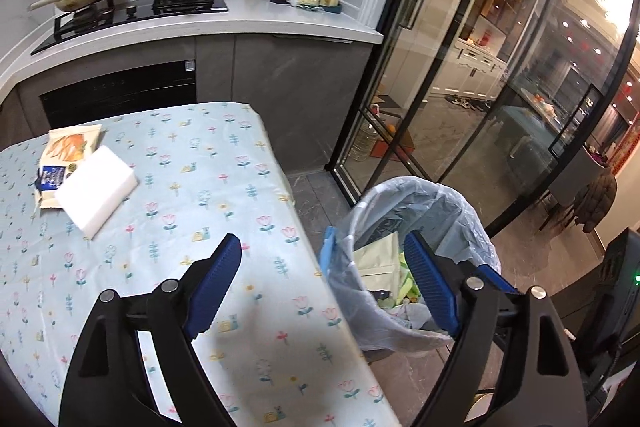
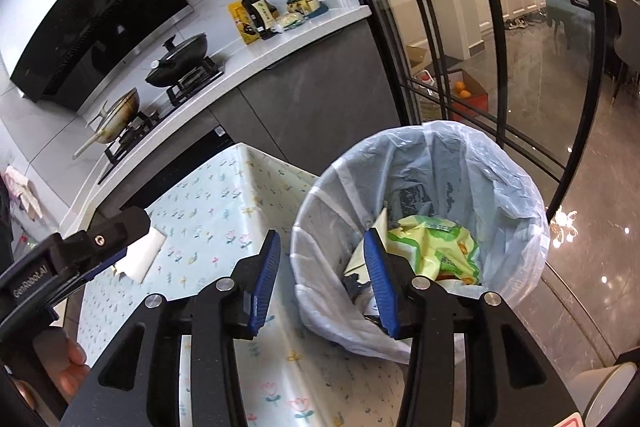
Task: Collect trash
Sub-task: 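Open the left tool to drop the carton while the right tool releases the bag, then move both tools back over the table toward the snack bag and white sponge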
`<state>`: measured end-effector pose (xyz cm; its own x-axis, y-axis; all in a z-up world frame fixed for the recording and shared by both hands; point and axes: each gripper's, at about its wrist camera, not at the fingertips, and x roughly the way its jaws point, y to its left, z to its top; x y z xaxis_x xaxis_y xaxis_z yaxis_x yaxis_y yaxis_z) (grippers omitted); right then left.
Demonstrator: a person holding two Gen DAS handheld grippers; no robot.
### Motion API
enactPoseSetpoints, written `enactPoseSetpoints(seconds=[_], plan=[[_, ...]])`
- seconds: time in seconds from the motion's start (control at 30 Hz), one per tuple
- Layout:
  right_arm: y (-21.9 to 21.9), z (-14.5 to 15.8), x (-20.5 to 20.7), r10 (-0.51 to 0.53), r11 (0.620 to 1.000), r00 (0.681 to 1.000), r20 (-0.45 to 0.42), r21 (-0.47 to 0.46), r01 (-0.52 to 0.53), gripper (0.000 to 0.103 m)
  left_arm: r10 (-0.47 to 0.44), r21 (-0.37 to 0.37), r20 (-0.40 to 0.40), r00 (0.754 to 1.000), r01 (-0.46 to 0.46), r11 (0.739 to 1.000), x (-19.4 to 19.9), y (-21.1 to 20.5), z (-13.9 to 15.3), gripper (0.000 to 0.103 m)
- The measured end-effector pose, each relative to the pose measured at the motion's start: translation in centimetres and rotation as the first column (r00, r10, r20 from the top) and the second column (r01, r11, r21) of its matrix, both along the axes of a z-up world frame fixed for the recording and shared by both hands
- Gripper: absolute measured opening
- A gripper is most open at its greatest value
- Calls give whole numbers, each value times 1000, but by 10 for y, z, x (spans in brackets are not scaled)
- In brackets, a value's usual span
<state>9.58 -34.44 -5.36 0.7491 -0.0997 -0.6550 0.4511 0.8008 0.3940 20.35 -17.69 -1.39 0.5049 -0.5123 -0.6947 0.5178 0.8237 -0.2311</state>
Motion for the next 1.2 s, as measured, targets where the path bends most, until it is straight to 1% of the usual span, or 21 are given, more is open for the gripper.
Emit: enactPoseSetpoints(seconds=[0.03, 0.1, 0.37, 0.5, 0.7, 0.97, 1.03, 1.2], plan=[[4, 2, 2, 6, 1000, 1000, 2, -3, -6, 45, 12, 1, 2, 1000, -12, 1000, 2, 6, 0, 84], [14, 7, 4, 19, 1000, 1000, 8, -14, -19, 48, 40, -4, 5, 999, -40, 999, 4, 19, 1, 85], [51, 18, 18, 74, 997, 997, 7, -37, -74, 49, 128, -4, 1, 992, -128, 992, 17, 71, 2, 85], [69, 22, 26, 102, 994, 995, 3, -48, -101, 49, 165, 9, 18, 986, -166, 986, 23, 96, 3, 85], [100, 27, 42, 145, 987, 989, -3, -66, -145, 53, 222, 13, 32, 975, -223, 975, 30, 135, 4, 85], [150, 30, 67, 225, 971, 974, -19, -82, -225, 55, 283, 26, 40, 958, -284, 959, 40, 181, 1, 86], [162, 30, 74, 244, 966, 969, -26, -87, -245, 59, 300, 30, 43, 953, -302, 953, 44, 193, 0, 87], [189, 29, 90, 287, 952, 957, -41, -97, -289, 63, 352, 38, 33, 935, -353, 935, 57, 227, -7, 88]])
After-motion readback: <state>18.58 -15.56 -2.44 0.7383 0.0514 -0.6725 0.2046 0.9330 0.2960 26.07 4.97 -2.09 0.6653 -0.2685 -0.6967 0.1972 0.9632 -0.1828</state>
